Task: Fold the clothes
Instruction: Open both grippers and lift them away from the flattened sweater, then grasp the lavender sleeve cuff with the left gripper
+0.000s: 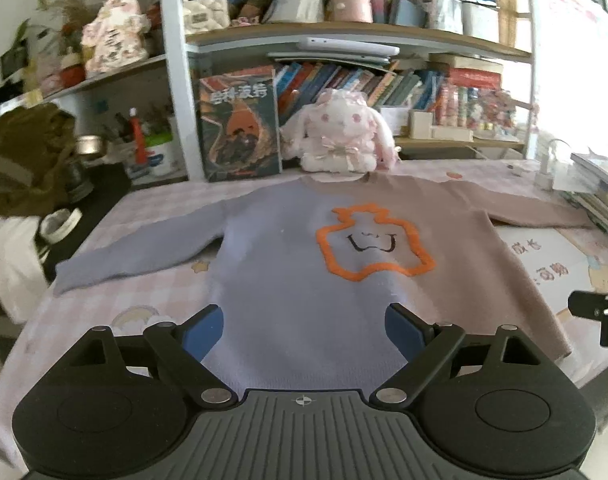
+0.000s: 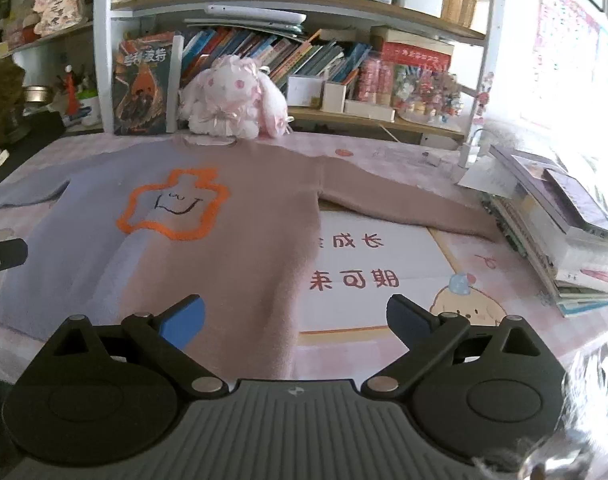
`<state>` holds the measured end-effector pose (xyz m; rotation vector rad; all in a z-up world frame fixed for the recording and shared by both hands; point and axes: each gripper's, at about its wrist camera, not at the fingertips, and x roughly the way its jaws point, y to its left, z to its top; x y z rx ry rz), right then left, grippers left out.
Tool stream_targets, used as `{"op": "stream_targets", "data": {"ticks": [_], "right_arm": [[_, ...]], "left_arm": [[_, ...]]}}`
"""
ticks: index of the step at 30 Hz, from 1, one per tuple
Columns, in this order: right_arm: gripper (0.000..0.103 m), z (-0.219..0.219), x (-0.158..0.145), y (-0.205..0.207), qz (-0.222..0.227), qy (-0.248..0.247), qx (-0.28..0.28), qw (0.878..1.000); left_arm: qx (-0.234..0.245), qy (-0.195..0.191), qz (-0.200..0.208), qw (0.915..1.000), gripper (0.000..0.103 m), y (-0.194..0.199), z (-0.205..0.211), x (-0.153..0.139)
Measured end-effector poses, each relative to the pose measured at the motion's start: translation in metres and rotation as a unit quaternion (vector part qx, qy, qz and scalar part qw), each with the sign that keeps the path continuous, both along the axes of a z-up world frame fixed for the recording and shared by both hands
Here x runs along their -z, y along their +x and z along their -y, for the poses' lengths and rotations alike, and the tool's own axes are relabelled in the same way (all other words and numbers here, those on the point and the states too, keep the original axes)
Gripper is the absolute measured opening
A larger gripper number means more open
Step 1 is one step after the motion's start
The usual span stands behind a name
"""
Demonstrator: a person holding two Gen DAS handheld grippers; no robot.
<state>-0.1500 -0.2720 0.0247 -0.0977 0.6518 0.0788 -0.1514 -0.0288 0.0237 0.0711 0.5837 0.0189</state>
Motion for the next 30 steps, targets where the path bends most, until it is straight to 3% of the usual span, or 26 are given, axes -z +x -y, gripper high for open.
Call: {"op": "stream_targets", "data": {"ticks": [8,18,23,30], "right_arm": [[0.101,-0.071,-0.003,-0.011,-0.002,-0.017,0.052,0.998],[0.101,-0.157,0.002,-0.016,-0.005,-0.035,0.081,0.996],[0.101,-0.178,-0.001,-0.012,-0.001,-0.039,0.087,0.995],[0.101,-0.191,-0.002,-0.007,0.000,-0.050,0.079,0.996]], "left_arm": [[0.059,-0.034,-0.010,0.9976,0.096,0.024,-0.074,-0.002],[0.131,-0.035,-0.015,0.9907,0.100,0.042,-0.130,0.001],[0.121,-0.047,-0.025,0.9912,0.100,0.051,-0.151,0.005],[0.062,-0.099,-0.042,0.9923,0.100,0.069,-0.190,0.017]]}}
